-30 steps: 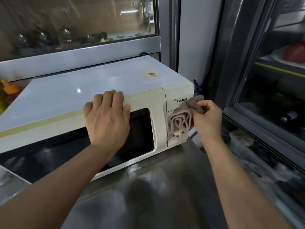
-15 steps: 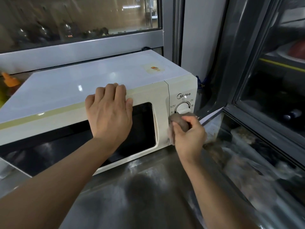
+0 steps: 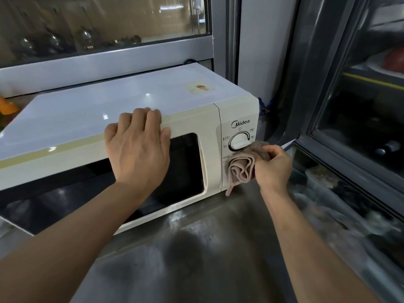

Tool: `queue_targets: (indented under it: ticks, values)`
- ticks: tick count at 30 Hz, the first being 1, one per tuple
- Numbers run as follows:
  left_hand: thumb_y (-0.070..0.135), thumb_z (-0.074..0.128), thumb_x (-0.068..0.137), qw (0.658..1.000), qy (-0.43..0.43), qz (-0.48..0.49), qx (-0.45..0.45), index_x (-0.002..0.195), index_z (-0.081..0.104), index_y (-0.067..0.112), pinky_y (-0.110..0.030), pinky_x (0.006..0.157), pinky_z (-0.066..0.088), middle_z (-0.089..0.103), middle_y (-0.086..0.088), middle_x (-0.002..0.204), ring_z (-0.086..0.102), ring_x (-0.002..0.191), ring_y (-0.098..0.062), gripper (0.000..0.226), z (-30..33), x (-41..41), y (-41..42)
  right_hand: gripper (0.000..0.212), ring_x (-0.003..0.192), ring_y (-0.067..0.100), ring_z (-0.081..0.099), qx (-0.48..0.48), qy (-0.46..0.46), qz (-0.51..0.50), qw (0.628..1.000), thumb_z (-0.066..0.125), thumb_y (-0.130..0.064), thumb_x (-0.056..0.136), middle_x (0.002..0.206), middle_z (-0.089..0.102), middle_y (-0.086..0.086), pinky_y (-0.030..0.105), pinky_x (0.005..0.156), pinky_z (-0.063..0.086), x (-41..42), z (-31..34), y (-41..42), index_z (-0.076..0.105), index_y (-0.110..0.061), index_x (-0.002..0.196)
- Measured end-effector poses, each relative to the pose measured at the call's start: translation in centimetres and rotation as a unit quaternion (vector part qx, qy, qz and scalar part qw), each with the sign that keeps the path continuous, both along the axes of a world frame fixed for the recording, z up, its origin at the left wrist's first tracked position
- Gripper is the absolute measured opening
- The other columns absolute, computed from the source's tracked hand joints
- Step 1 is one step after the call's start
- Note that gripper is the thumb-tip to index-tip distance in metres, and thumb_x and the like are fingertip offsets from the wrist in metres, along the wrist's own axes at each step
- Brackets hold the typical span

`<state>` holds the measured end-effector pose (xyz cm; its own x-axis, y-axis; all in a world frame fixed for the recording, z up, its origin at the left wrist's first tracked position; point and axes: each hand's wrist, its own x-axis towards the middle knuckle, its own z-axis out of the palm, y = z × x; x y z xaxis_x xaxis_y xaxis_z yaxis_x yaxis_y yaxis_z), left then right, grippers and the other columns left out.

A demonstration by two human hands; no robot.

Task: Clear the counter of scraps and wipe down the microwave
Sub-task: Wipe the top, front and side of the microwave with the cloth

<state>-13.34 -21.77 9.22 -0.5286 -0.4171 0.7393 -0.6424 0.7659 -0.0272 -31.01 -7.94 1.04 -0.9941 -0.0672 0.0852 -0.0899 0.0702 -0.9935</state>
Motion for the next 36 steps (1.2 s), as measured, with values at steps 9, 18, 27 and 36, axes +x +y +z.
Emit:
queue_targets:
  ticks: [9,18,27,36]
  values:
    - [0.029,0.038,0.093,1.0,-0.001,0.002,0.001,0.107,0.053,0.009,-0.041,0.078,0.029,0.058,-0.009,0.106,0.049,0.092,-0.034,0.029,0.1,-0.1,0.2,0.022,0.082,0.025,0.062,0.141,0.3,0.052,0.942,0.073,0.001,0.06,0.086,0.066,0.002,0.044,0.078,0.047,4.7,-1.2,-1.0,0.067,-0.013,0.077]
    - [0.029,0.038,0.093,1.0,-0.005,0.01,-0.003,0.108,0.053,0.009,-0.041,0.078,0.029,0.058,-0.01,0.105,0.048,0.093,-0.034,0.029,0.1,-0.2,0.2,0.01,0.073,0.025,0.054,0.232,0.436,0.006,0.869,0.065,0.003,0.072,0.078,0.058,0.008,0.032,0.064,0.042,5.6,-5.8,-1.2,0.063,-0.007,0.074]
    - [0.029,0.037,0.093,1.0,-0.004,0.004,-0.002,0.107,0.053,0.009,-0.042,0.079,0.031,0.058,-0.01,0.104,0.049,0.092,-0.034,0.03,0.1,0.0,0.2,0.011,0.08,0.028,0.06,0.122,0.384,0.017,0.915,0.059,0.003,0.078,0.082,0.063,0.01,0.037,0.074,0.05,5.8,-2.6,-1.6,0.067,-0.003,0.083]
    - [0.03,0.036,0.093,1.0,-0.002,0.004,-0.001,0.107,0.053,0.01,-0.042,0.079,0.03,0.057,-0.009,0.103,0.048,0.092,-0.033,0.03,0.1,-0.1,0.1,0.018,0.079,0.027,0.063,0.15,0.333,0.057,0.929,0.068,0.005,0.071,0.085,0.064,0.01,0.03,0.071,0.052,6.3,-3.8,-0.7,0.067,-0.004,0.087]
